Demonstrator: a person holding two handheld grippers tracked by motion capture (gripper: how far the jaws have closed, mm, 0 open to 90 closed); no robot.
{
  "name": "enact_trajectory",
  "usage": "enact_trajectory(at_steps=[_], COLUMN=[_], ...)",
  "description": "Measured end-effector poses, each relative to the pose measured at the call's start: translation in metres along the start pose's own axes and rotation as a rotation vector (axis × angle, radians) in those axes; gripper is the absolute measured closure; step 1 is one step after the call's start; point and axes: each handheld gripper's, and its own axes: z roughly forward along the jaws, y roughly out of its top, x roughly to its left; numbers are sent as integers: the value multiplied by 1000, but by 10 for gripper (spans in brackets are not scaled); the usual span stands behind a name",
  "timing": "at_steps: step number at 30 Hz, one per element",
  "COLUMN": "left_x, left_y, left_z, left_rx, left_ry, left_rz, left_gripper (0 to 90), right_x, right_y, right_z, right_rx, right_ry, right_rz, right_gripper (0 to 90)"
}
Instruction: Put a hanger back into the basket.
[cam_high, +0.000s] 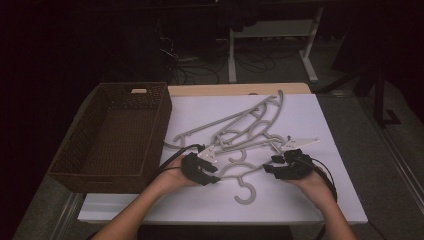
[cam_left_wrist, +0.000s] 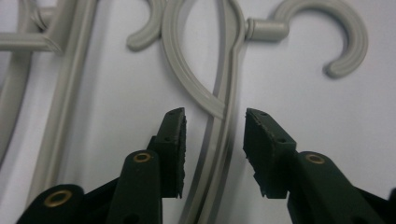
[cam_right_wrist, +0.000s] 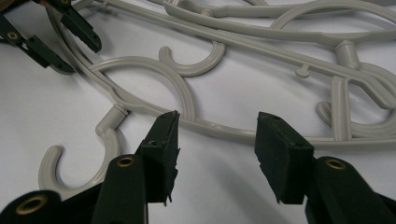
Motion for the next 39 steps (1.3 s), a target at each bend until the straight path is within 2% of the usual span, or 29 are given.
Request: enact_trajectory(at_steps=[5,11,13,16,22,23,32,34,38,39], left_x=[0,1,-1,-1,-2,-2,-7,-9,-15,-16], left_y=[-1,-1,-1,-1,0,0,2,2,3,4], left_z=[1,1,1,1,1,1,0,0,-4,-7], left_rx=[0,-3,1,3,4,9,11,7,0,-16], left_ry=[2,-6,-12,-14,-20,-18,-1,-16,-17,-15], left_rz=[6,11,24,30,68,43,63,58,61,57], left_gripper=[633,713,775,780,812,825,826,825,825,825], right_x=[0,0,0,0,0,0,-4,-5,-6,-7], right_y=[0,0,0,1,1,1,1,1,1,1], right_z=[0,1,1,1,1,0,-8,-10,-13,-16], right_rx=[-2,0,-1,-2,-7,-18,-67,-84,-109,-130], right_ry=[0,3,4,4,4,2,-19,-18,-47,-59], right_rz=[1,-2,-3,-3,-1,2,18,24,29,35], right_gripper=[492,495,497,499,503,503,483,467,406,381])
